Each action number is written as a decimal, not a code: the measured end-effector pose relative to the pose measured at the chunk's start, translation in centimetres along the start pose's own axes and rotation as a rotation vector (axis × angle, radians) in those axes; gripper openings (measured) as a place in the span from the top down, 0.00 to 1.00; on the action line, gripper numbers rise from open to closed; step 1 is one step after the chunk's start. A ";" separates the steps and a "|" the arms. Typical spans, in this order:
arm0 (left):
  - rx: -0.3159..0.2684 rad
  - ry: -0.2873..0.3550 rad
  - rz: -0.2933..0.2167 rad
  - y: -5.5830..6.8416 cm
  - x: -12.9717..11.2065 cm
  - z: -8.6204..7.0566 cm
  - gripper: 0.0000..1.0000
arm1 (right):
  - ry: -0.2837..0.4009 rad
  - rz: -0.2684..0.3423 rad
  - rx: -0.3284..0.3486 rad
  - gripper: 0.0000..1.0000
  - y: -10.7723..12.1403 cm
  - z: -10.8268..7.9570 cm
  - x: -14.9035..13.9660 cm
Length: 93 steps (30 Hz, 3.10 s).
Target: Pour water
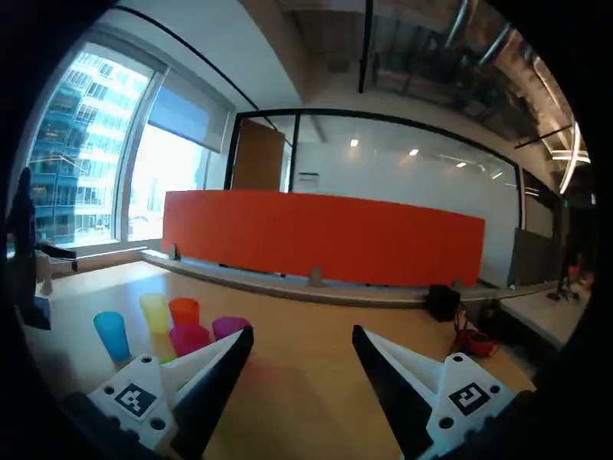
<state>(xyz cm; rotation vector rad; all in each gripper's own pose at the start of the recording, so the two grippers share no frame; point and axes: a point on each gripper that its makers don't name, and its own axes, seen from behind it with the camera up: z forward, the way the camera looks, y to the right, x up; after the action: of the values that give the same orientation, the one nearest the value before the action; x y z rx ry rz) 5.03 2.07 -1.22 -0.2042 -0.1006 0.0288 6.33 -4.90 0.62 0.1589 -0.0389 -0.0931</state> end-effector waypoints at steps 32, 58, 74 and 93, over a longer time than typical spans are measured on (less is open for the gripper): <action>0.140 0.113 0.022 -1.2 0.1 -0.1 0.05 | 0.134 0.080 -0.246 0.00 5.4 -4.2 2.3; 0.184 0.142 -0.030 -1.1 -2.6 0.1 0.05 | 0.162 0.104 -0.251 0.00 5.1 -4.9 4.5; 0.181 0.133 -0.045 -1.3 -4.1 0.7 0.05 | 0.160 0.107 -0.249 0.00 5.0 -5.2 4.8; 0.183 0.104 -0.031 -1.6 -4.8 1.2 0.05 | 0.156 0.104 -0.256 0.00 5.3 -5.3 4.4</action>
<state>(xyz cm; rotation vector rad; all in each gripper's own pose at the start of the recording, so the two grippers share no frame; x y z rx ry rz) 0.14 0.60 -0.15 -0.0213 0.0027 -0.0035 11.40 0.69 -3.68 -0.0915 0.1200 0.0191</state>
